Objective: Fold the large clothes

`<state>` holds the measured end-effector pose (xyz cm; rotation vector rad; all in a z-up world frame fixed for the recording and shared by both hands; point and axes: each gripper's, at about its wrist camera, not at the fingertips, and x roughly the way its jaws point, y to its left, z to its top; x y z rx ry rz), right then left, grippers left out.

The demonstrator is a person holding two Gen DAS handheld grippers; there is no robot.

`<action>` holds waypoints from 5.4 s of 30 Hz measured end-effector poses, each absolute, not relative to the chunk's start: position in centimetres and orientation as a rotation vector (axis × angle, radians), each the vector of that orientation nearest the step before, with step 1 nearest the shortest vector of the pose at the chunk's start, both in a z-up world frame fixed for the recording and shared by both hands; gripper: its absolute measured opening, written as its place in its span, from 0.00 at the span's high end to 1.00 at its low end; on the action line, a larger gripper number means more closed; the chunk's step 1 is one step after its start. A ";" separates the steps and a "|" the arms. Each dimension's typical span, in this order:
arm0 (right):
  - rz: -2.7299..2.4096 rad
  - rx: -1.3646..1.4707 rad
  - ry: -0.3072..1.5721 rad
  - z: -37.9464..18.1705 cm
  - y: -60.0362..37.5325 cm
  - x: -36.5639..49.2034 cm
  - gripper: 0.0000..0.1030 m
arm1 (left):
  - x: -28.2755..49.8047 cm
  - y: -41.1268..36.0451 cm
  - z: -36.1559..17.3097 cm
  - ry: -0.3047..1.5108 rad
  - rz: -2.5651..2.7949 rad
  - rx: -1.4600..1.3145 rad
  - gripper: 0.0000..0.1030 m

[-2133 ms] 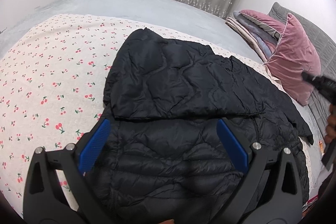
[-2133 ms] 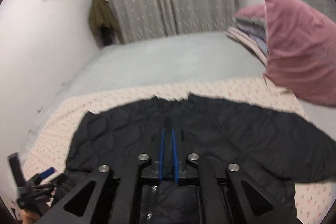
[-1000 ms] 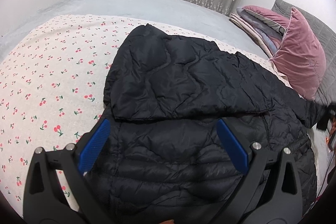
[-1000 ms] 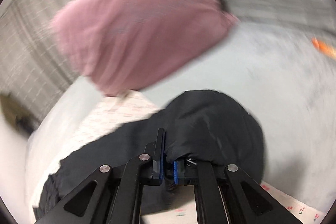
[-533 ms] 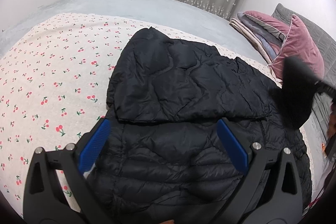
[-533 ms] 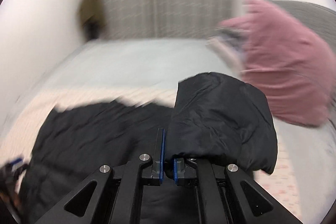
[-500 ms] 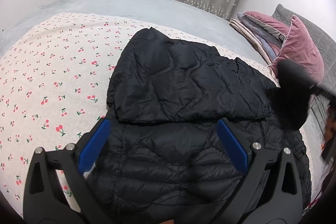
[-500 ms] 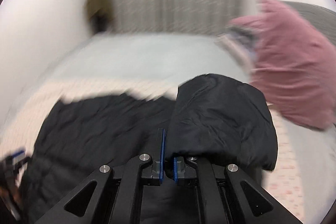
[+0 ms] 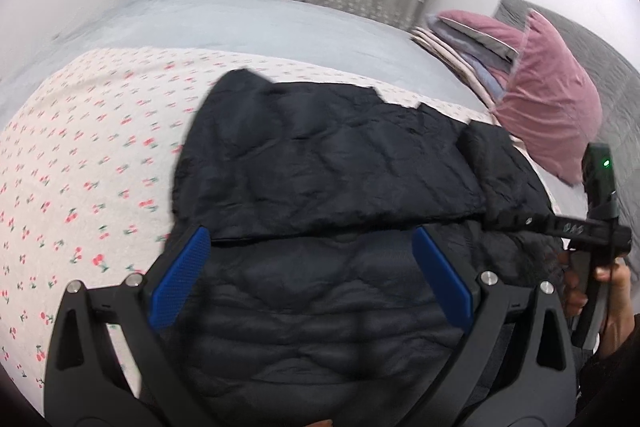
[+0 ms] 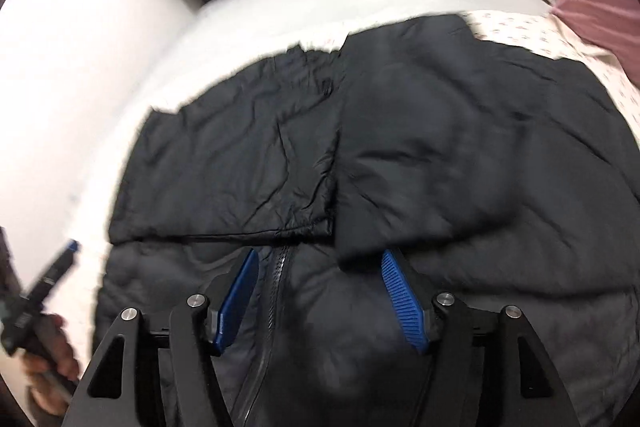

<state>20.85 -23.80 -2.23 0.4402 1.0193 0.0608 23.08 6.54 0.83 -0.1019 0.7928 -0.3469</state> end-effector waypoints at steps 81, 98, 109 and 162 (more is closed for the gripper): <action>-0.262 0.744 0.804 -2.1 -35.2 10.7 0.37 | 31.6 -8.2 -2.4 0.917 -0.422 -0.355 0.90; -0.390 0.511 0.787 -2.3 -36.3 12.3 0.37 | 30.3 -8.1 -0.8 0.804 -0.327 -0.054 0.65; -0.347 0.532 0.776 -0.4 -36.1 9.7 0.37 | 27.2 -5.4 -0.5 0.916 -0.397 -0.008 0.22; -0.148 0.419 1.233 -4.2 -30.9 -11.9 0.15 | 4.8 16.7 -7.0 1.293 -0.579 -0.181 0.28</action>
